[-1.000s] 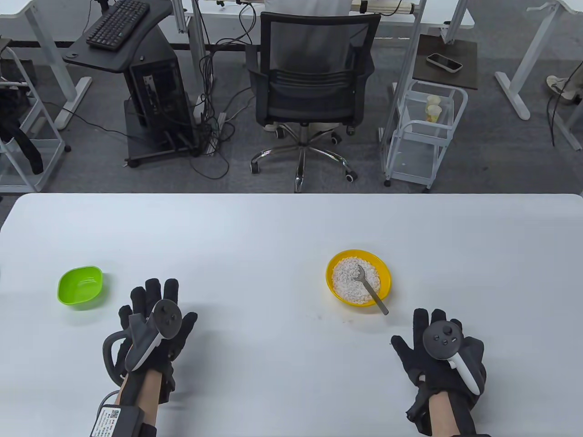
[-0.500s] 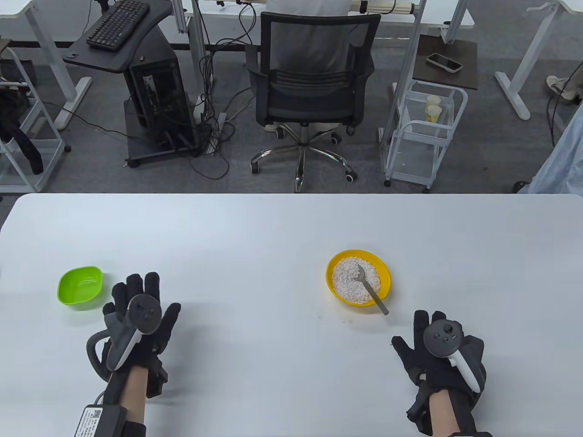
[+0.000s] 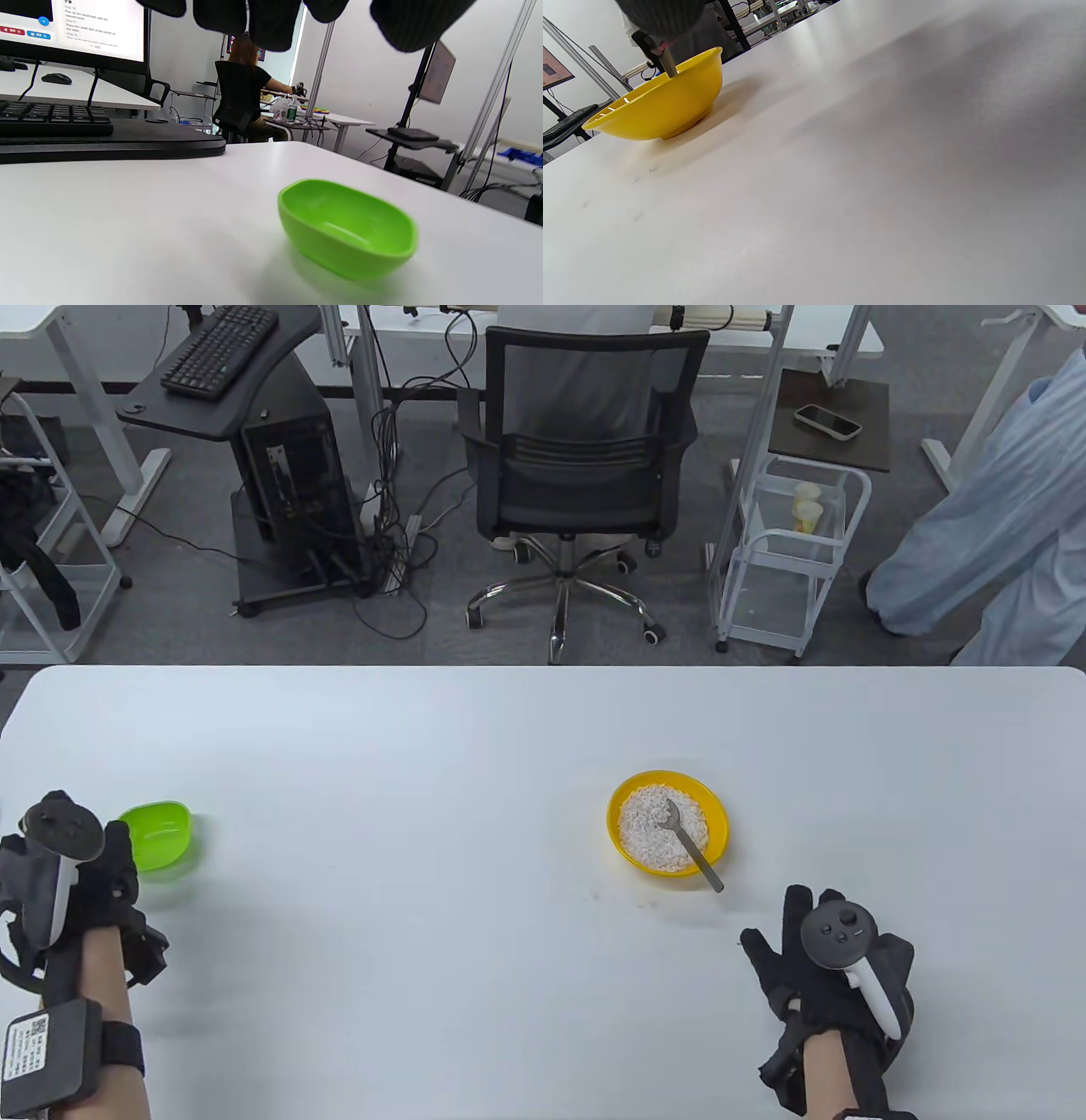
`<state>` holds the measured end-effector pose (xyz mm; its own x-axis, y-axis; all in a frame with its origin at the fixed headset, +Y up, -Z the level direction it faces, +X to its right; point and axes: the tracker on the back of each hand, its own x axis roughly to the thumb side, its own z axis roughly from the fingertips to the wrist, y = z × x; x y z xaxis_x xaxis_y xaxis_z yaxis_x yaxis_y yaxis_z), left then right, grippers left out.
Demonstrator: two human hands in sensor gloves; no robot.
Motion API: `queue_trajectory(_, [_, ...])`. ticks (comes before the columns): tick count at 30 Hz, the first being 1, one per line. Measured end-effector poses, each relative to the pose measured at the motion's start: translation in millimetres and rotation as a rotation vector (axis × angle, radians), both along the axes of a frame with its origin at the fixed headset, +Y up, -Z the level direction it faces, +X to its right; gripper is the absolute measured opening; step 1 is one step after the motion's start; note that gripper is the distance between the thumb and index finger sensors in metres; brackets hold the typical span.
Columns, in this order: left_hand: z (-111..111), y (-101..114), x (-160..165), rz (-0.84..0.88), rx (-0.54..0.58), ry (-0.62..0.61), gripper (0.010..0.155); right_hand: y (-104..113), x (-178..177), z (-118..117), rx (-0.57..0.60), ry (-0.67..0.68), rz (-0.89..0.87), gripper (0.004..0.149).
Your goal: Scoop rice into small dish
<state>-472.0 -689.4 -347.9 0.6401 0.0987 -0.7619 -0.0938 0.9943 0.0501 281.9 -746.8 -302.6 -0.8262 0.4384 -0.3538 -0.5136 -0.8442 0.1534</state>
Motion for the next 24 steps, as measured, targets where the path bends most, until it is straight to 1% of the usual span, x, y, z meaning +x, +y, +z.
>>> queue_trajectory(1, [-4, -4, -2, -0.016, -0.028, -0.002, 0.069, 0, 0, 0, 0.0, -0.001, -0.001, 0.078])
queue_trajectory(3, [-20, -14, -4, -0.06, -0.15, 0.008, 0.07, 0, 0, 0, 0.0, 0.0, -0.005, 0.078])
queue_trajectory(6, [-37, -20, -6, -0.116, -0.243, 0.019, 0.072, -1, 1, 1, 0.001, -0.003, -0.002, 0.078])
queue_trajectory(9, [-49, -26, -9, -0.124, -0.298, 0.046, 0.07, 0, 2, 2, 0.004, -0.008, -0.005, 0.078])
queue_trajectory(11, [-55, -39, -11, -0.133, -0.326, 0.053, 0.07, 1, 4, 3, 0.016, -0.013, -0.019, 0.078])
queue_trajectory(13, [-57, -51, -14, -0.137, -0.339, 0.05, 0.068, 2, 5, 3, 0.019, -0.018, -0.024, 0.078])
queue_trajectory(15, [-56, -60, -17, -0.092, -0.309, 0.082, 0.065, 1, 7, 4, 0.014, -0.023, -0.034, 0.078])
queue_trajectory(18, [-54, -63, -20, -0.046, -0.247, 0.118, 0.063, 0, 8, 4, 0.011, -0.033, -0.036, 0.078])
queue_trajectory(21, [-51, -65, -20, -0.009, -0.25, 0.143, 0.058, 0, 9, 5, 0.01, -0.04, -0.034, 0.078])
queue_trajectory(24, [-50, -65, -21, -0.028, -0.229, 0.156, 0.05, 0, 9, 5, 0.007, -0.044, -0.025, 0.078])
